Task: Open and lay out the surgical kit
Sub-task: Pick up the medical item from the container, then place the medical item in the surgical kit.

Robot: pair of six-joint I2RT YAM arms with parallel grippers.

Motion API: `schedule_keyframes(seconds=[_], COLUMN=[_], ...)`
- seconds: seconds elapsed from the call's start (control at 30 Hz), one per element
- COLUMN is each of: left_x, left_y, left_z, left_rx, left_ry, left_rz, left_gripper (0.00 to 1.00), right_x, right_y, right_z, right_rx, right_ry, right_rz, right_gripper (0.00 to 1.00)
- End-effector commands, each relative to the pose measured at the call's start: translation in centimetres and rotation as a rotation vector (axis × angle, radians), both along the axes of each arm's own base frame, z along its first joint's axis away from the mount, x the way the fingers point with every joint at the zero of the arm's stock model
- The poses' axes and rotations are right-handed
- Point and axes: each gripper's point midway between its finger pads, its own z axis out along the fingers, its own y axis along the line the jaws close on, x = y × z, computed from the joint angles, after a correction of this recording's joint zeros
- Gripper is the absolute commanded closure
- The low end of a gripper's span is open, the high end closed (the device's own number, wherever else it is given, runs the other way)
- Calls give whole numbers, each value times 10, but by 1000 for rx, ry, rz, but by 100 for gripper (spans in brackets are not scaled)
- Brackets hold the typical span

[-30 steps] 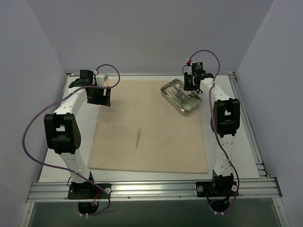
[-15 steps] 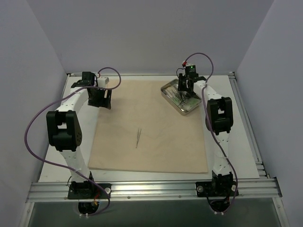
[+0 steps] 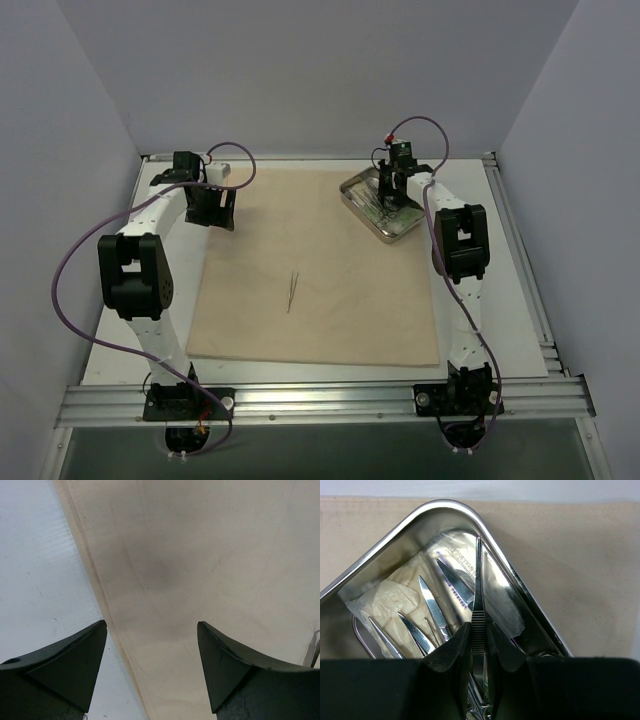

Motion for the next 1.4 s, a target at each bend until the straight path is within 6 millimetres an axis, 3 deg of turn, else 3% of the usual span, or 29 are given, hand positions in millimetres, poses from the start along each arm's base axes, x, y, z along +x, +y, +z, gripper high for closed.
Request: schedule_keyframes(seconds=[0.0, 0.17, 0.7, 0.8, 0.83, 0.9, 0.93, 1.0, 1.03, 1.07, 1.1, 1.13, 1.17, 1.2, 1.23, 1.27, 1.3, 1.33, 1.37], left_x=[4, 2, -2, -3, -3, -5, -5, -9, -9, -12, -13, -13, -14, -14, -15, -20, -24, -29, -35], left_y=[-1, -2, -7, -10, -10, -12, -17, -23, -29, -32, -34, -37, -43, -47, -50, -61, -67, -73, -79], left_z=[1, 1, 12, 15, 17, 21, 26, 34, 43, 52, 59, 71, 88, 98, 109, 132, 143, 158, 169], left_rx=[-6, -6, -31, -39, -41, -52, -74, -100, -130, -141, -145, -153, -181, -190, -207, -257, -280, -307, -337], left_ry=[-12, -8, -16, -20, -24, -24, -30, -37, -54, -59, -76, -102, -132, -160, -185, -228, -253, -286, -306], left_rz=[-15, -19, -54, -65, -71, -86, -107, -149, -180, -201, -235, -258, -288, -321, -344, -393, -433, -469, -501], left_gripper=[18, 18, 18, 18, 18, 18, 18, 18, 18, 18, 18, 19, 19, 19, 19, 19, 19, 19, 19], right_x=[11, 12, 15, 14, 13, 9, 6, -8, -20, -34, -44, -58, -77, -91, -103, -114, -129, -141, -150], right_y=[-1, 0, -6, -4, -2, 3, 9, 32, 50, 60, 72, 84, 106, 123, 133, 143, 154, 160, 164], right_z=[42, 66, 112, 128, 146, 161, 185, 203, 235, 224, 230, 263, 249, 256, 280, 286, 279, 306, 312], right_rx=[-12, -38, -177, -188, -183, -185, -171, -111, -86, -86, -89, -71, -45, 39, 107, 173, 250, 342, 364], right_ry=[-93, -145, -272, -315, -355, -387, -450, -501, -582, -571, -602, -704, -690, -703, -766, -777, -761, -826, -843], right_rz=[-6, 22, 163, 193, 206, 238, 258, 346, 386, 408, 427, 440, 488, 529, 551, 582, 635, 633, 644], right_gripper=[90, 91, 99, 99, 99, 99, 99, 99, 100, 100, 100, 100, 100, 100, 100, 100, 100, 100, 100])
